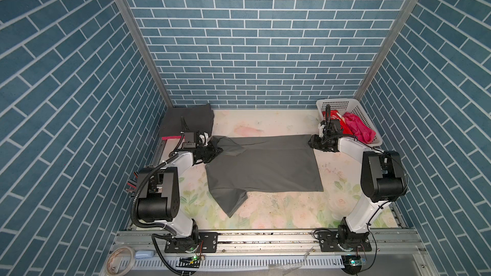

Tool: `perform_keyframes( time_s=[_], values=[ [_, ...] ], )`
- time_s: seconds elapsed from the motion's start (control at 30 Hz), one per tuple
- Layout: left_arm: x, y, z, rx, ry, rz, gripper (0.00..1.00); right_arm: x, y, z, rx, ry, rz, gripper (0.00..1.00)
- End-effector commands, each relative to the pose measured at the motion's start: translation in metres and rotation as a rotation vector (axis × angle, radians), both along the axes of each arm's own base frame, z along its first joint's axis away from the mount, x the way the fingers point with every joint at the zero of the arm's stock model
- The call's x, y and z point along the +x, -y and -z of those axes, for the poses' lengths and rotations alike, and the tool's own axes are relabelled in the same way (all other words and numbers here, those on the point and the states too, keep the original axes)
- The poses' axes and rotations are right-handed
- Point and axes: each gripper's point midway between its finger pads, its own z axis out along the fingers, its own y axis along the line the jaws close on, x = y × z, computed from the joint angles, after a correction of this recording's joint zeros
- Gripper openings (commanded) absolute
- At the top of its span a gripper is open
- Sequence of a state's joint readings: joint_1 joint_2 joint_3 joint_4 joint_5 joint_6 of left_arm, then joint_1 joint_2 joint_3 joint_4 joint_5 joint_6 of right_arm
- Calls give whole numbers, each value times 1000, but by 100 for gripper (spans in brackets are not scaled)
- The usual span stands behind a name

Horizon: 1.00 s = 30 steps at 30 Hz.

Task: Fold and stack the t-shirts

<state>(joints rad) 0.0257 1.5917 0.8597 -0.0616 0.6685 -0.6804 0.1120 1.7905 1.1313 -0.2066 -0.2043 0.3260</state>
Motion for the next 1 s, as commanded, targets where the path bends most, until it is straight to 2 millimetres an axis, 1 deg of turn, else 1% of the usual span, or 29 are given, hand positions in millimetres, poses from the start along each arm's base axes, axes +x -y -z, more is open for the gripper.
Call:
perform_keyframes(
  time_s=[0.0, 0.23, 0.3, 0.33, 0.4, 0.47, 0.6, 0.67, 0.73, 0.87, 0.97],
  values=[
    [5, -5, -5, 5, 20, -1, 0, 3, 3, 8, -1, -15, 20, 49],
    [5, -5, -5, 4, 20, 0, 0, 16, 1, 19, -5, -25, 19, 37],
    [4, -5, -5, 3, 19, 1, 0, 18, 0, 21, -3, -28, 16, 32],
    [4, -6, -4, 4, 19, 1, 0, 19, 0, 23, -2, -29, 16, 28],
    [5, -5, -4, 2, 18, 2, 0, 18, -1, 23, 1, -30, 9, 13],
    [5, -5, -3, 0, 16, 2, 0, 15, -1, 23, 1, -34, 6, 1],
    [5, -6, -1, 2, 15, 2, 0, 4, 1, 16, -5, -21, 11, 0],
    [6, -7, -1, 2, 15, 0, 0, 0, 2, 15, -10, -25, 9, 0],
    [6, -7, -1, 2, 14, 1, 0, -3, 3, 17, -15, -34, 10, 0],
    [6, -11, 1, 4, 9, -9, 0, -7, 2, 28, -13, -59, 6, 0],
    [7, -13, 3, 6, 6, -16, 0, -9, 3, 36, -14, -80, 6, 2]
  ],
)
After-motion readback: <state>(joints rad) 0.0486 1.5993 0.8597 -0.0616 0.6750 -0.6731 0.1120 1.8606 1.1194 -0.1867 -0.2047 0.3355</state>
